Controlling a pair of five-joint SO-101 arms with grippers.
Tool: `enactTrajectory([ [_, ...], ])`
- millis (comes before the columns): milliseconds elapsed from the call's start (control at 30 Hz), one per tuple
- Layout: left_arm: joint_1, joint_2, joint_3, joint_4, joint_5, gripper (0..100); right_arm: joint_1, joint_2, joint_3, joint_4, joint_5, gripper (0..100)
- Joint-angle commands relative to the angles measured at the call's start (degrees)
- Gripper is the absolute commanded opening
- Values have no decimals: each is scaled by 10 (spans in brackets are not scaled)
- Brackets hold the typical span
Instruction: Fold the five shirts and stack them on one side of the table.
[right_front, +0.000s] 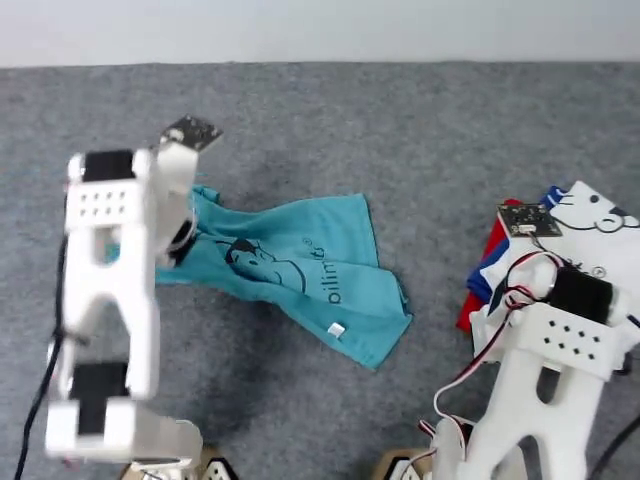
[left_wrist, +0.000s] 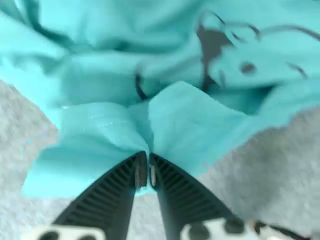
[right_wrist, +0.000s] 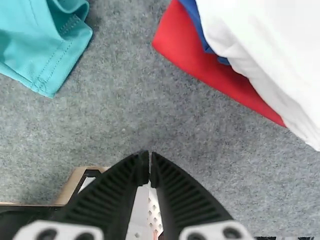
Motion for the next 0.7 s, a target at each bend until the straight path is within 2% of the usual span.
enactTrajectory([
  [0,-2,-153,112,16,-9,13,-6,-14,-7,22,-2,10],
  [133,-5,-257,227,7,-20,17,-6,-14,-7,22,-2,11],
  [233,-6,-325,284,-5,-22,67,-6,-14,-7,21,-2,11],
  [400,-7,-429,289,-3,-17,197,-6,-14,-7,21,-1,11],
  [533,-7,-471,293,-1,-19,209,-6,-13,-7,21,-1,11],
  [667,-69,-450,293,-4,-33,209,-6,-10,-7,21,-1,11],
])
